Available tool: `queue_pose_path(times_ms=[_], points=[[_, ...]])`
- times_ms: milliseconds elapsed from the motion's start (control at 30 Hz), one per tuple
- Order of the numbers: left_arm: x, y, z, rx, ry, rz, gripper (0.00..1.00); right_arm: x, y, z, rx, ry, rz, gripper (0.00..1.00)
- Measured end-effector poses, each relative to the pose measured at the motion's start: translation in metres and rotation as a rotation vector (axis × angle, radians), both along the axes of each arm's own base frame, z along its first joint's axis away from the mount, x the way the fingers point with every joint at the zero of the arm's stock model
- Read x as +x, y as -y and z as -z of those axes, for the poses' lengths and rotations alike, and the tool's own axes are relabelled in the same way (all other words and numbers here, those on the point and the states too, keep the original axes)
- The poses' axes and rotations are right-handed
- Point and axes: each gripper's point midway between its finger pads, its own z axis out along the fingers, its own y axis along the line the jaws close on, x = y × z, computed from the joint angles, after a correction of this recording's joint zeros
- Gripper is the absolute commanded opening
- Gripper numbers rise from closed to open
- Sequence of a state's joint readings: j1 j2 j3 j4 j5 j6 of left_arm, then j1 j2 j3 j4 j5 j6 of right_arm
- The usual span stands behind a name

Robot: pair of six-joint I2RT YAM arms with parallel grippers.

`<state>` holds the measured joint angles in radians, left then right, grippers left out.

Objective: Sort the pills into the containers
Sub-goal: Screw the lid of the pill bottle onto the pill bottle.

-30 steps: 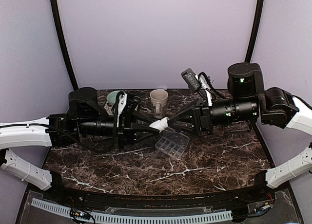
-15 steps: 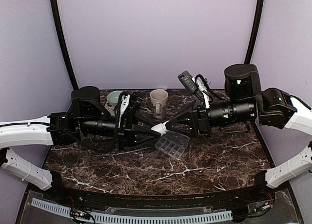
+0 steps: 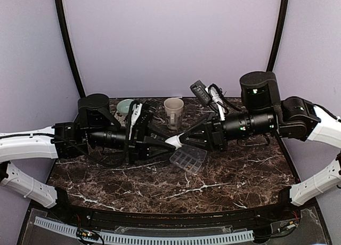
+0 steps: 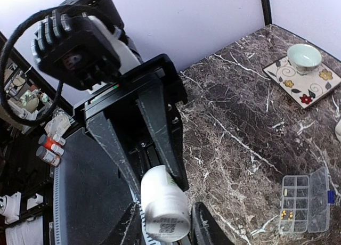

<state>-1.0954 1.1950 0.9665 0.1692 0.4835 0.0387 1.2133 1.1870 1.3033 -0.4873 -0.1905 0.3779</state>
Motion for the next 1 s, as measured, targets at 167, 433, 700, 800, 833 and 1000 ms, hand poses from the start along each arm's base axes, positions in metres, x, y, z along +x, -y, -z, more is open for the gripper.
queue_pose_path(times_ms=[167, 433, 700, 800, 833, 1000], points=[[-0.002, -0.001, 0.003, 0.012, -0.007, 0.008, 0.0, 0.0, -0.002, 0.005, -0.016, -0.01, -0.002, 0.13], [-0.002, -0.001, 0.005, 0.019, -0.008, 0.009, 0.0, 0.0, -0.003, 0.007, -0.024, -0.044, 0.005, 0.05], [0.009, -0.005, 0.006, 0.032, 0.029, -0.046, 0.0, 0.009, -0.01, 0.01, -0.037, -0.174, 0.09, 0.05], [0.013, -0.006, 0.006, 0.034, 0.067, -0.085, 0.0, 0.015, -0.012, 0.009, -0.032, -0.229, 0.14, 0.04], [0.014, -0.006, 0.006, 0.036, 0.089, -0.102, 0.0, 0.017, -0.013, 0.01, -0.036, -0.252, 0.158, 0.03], [0.017, 0.0, 0.008, 0.064, 0.236, -0.206, 0.0, 0.024, -0.012, 0.014, -0.083, -0.359, 0.251, 0.02]])
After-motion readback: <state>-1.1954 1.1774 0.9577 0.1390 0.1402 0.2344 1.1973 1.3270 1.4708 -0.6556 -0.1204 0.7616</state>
